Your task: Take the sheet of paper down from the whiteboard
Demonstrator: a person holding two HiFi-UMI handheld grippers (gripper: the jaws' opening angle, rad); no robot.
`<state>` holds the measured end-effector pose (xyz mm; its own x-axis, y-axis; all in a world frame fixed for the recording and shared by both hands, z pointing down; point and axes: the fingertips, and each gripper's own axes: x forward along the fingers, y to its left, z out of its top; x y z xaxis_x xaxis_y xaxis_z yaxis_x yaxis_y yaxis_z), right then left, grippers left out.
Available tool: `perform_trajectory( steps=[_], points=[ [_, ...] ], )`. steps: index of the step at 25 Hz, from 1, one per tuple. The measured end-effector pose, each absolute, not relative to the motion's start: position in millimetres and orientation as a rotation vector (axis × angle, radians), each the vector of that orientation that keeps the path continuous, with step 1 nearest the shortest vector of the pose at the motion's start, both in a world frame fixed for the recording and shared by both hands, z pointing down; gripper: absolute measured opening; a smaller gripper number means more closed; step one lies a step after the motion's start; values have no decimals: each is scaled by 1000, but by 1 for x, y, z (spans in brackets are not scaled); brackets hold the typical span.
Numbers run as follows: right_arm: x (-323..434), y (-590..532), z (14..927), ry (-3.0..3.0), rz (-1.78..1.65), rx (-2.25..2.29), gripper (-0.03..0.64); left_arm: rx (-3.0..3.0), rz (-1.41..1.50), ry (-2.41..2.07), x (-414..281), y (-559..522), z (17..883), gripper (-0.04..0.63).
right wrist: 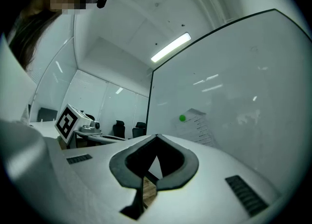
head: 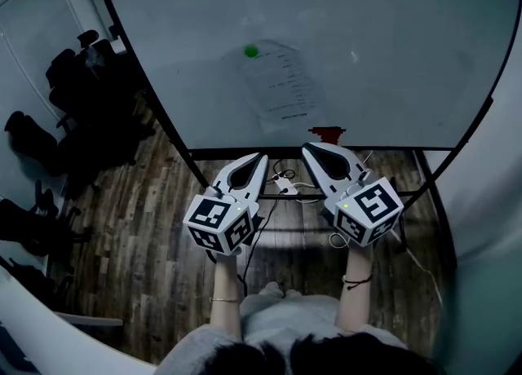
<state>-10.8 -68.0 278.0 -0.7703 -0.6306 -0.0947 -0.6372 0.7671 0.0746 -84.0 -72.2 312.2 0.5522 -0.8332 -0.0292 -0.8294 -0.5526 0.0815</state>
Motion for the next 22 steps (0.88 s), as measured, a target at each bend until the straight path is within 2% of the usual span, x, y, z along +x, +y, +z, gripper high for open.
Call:
perform_trajectory(
  steps=[22],
  points=[
    [-18,-123,288,2868,94,-1032,0,2665,-92,-1581,-103,-111,315,5]
  ],
)
